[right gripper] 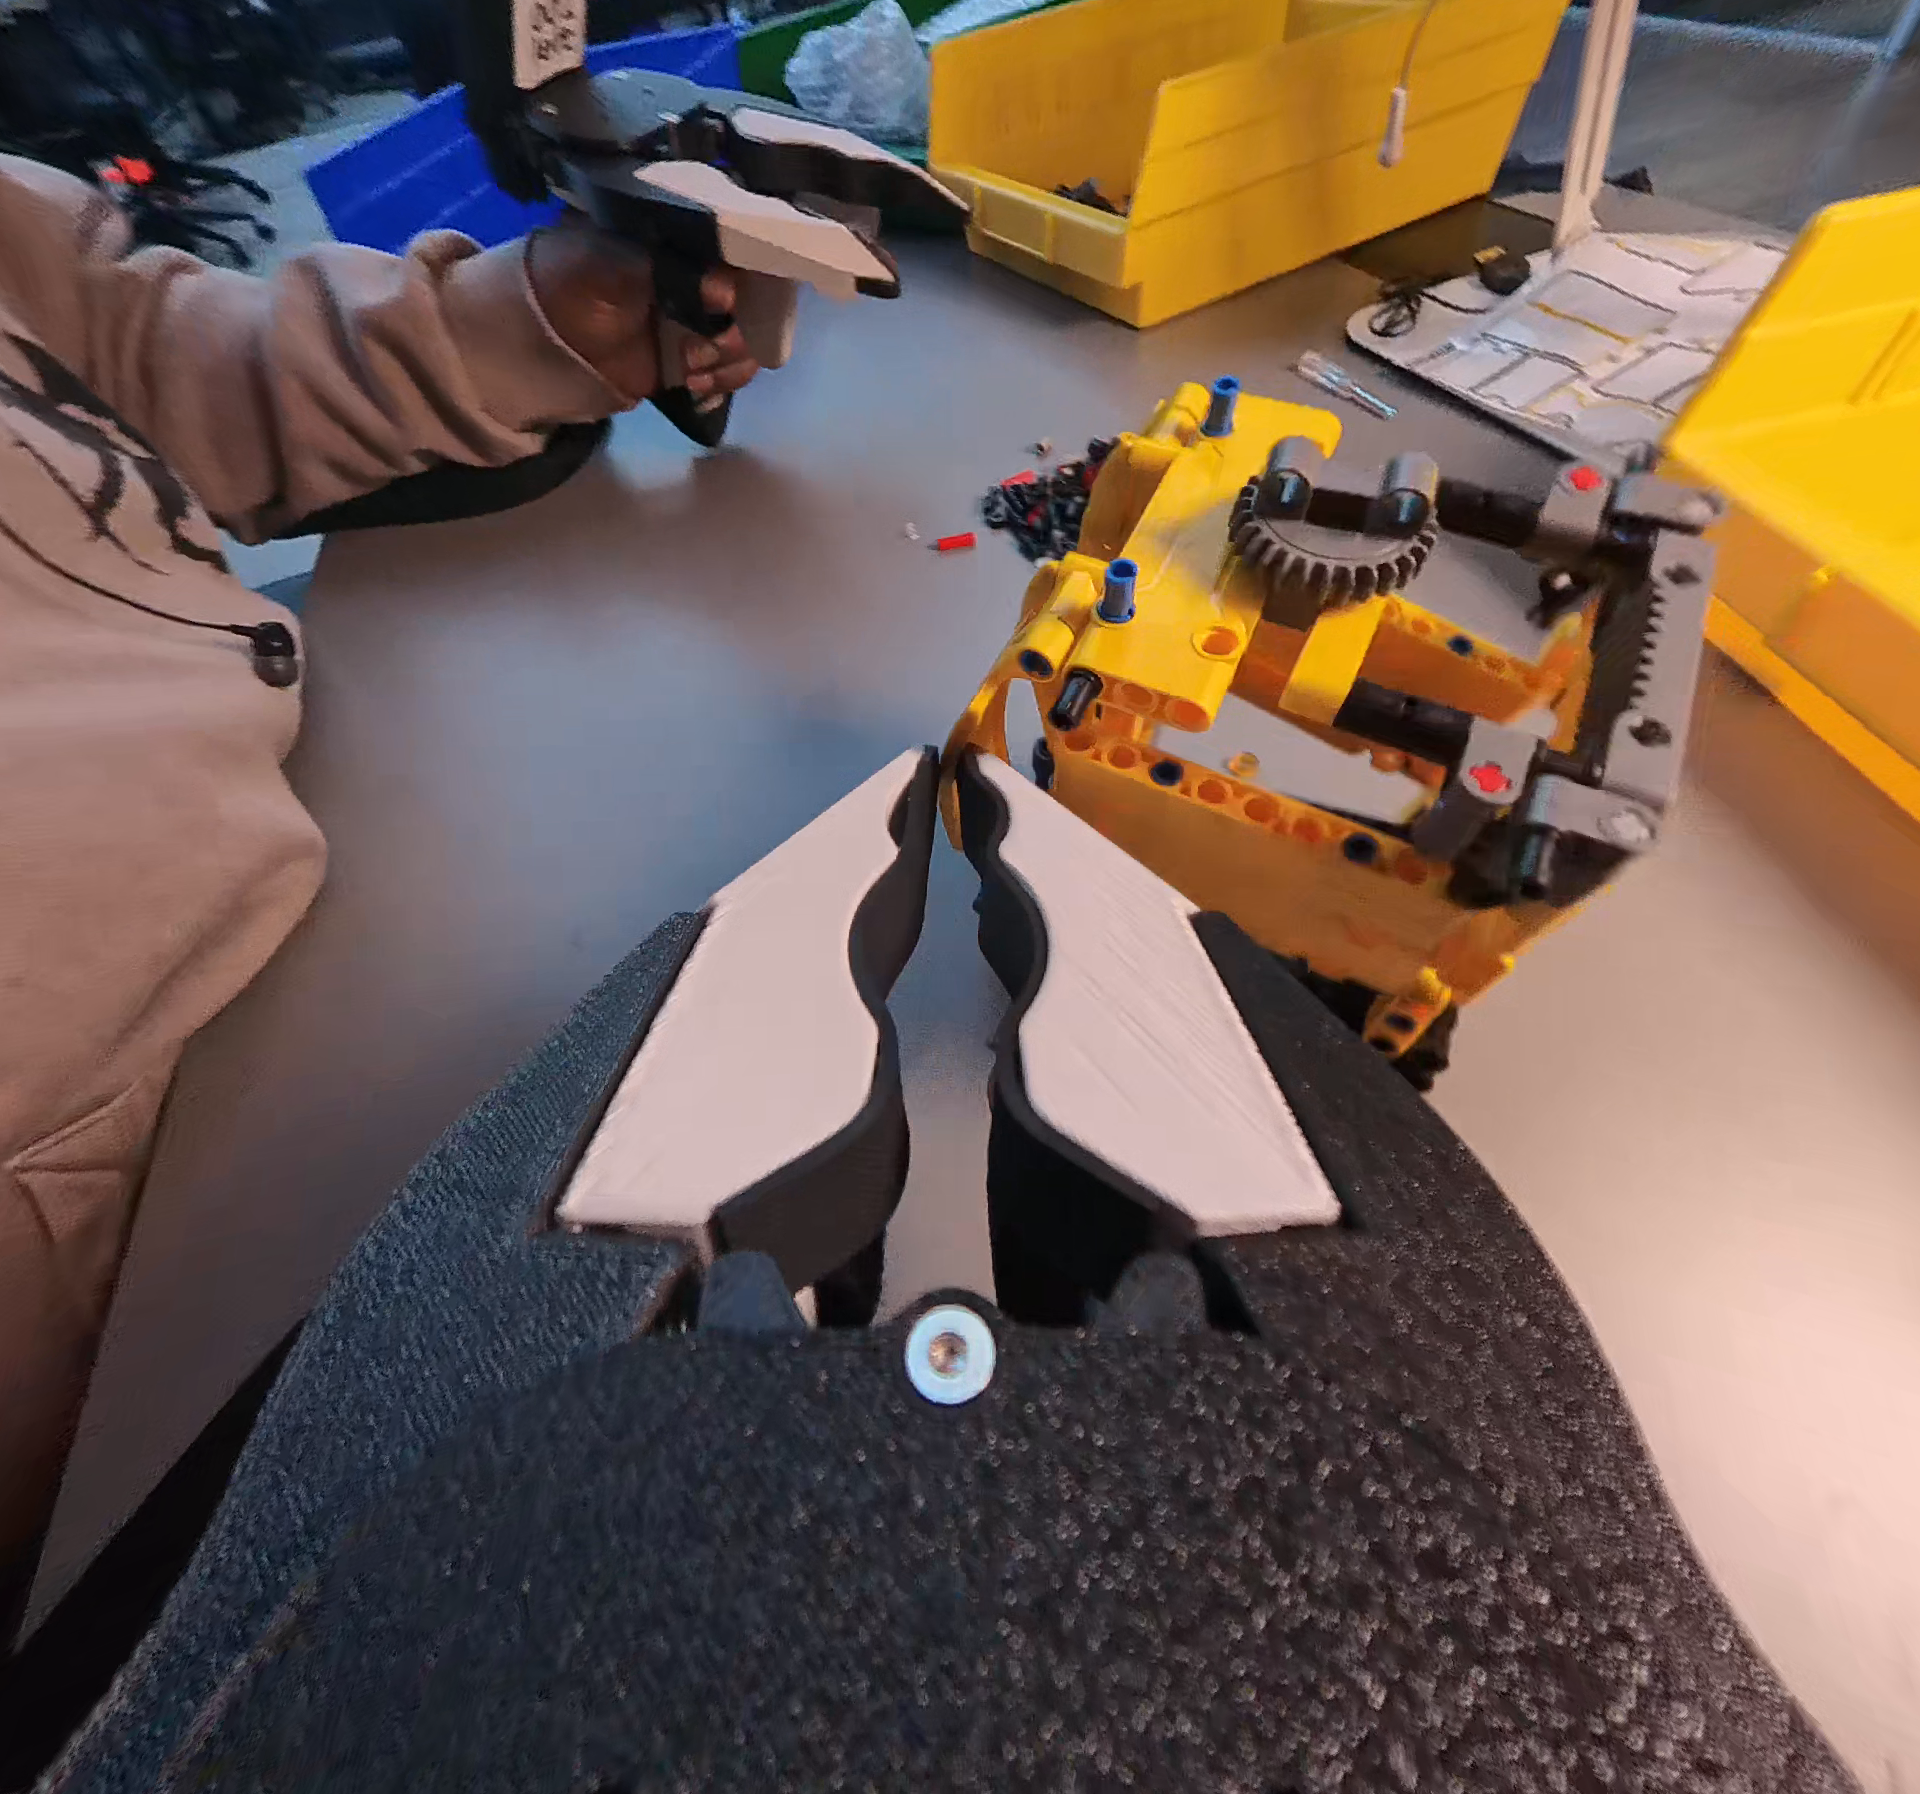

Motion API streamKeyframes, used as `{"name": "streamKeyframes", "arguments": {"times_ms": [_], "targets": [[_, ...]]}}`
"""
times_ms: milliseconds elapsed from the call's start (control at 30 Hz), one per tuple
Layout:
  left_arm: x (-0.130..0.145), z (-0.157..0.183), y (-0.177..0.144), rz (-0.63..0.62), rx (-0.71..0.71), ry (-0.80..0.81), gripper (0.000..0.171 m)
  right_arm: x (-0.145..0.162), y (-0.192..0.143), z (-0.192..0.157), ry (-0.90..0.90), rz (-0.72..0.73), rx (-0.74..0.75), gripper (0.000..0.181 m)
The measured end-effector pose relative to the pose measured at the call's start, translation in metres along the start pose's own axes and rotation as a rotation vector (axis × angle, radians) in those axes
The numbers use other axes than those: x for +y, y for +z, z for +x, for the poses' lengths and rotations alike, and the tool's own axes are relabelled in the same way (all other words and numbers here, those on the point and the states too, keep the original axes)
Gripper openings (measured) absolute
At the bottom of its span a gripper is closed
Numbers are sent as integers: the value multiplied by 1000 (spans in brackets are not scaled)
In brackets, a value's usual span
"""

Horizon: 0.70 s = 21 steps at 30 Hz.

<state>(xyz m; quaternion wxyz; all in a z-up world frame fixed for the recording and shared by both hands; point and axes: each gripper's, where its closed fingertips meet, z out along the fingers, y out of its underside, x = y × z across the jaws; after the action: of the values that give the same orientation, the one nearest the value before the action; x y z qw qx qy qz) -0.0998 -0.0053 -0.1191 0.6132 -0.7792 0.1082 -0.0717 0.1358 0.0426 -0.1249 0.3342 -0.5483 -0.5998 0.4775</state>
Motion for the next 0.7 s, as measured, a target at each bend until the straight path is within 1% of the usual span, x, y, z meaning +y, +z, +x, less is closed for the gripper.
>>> {"name": "streamKeyframes", "arguments": {"times_ms": [100, 200, 267, 333, 400, 433, 500, 633, 700], "targets": [[-5, 23, 0, 22, 116, 28, 67, -11, -4, -22, -7, 58, -124, 2], [-3, 61, -2, 4, 315, 24, 69, -17, -1, -44, 6, 83, -245, 2], [-3, 84, -6, 3, 430, 40, 69, -18, 5, -61, 6, 76, -336, 2], [-5, 100, -12, 21, 503, 71, 68, -18, 14, -77, 10, 62, -421, 2], [-7, 114, -18, 27, 580, 80, 72, -19, 26, -88, 19, 44, -494, 2], [-6, 120, -22, 25, 623, 79, 76, -18, 32, -94, 23, 28, -533, 2], [-4, 131, -27, 6, 689, 76, 90, -19, 44, -102, 35, -1, -606, 2], [5, 141, -28, -51, 716, 97, 120, -17, 61, -125, 51, -86, -800, 2], [9, 149, -32, -74, 765, 85, 123, -17, 67, -135, 46, -122, -877, 2]]}}
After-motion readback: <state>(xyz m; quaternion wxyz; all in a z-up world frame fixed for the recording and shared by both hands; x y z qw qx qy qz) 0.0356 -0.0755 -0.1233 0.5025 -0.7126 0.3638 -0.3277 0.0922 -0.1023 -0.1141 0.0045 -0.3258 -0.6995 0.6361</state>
